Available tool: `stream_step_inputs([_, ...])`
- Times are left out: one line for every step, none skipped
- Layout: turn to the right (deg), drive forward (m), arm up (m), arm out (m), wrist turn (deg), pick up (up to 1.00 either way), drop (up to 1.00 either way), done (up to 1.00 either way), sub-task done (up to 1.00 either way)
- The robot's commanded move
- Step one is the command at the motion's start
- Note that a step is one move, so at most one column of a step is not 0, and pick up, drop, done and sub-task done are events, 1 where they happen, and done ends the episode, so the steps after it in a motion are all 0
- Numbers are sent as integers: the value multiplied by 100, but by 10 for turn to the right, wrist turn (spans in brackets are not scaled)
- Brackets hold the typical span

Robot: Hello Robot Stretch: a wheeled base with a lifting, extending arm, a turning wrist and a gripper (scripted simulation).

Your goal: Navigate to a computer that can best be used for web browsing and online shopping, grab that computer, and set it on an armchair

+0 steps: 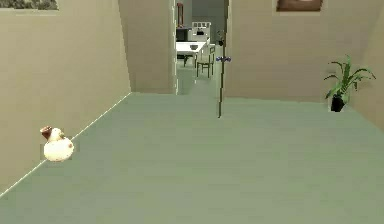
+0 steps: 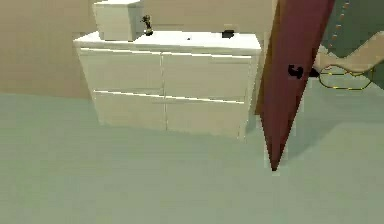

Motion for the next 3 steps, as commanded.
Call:
stream_step_inputs([0, 100, 0, 0, 0, 0, 0, 0, 0])
stream_step_inputs([0, 100, 0, 0, 0, 0, 0, 0, 0])
stream_step_inputs([0, 70, 0, 0, 0, 0, 0, 0, 0])
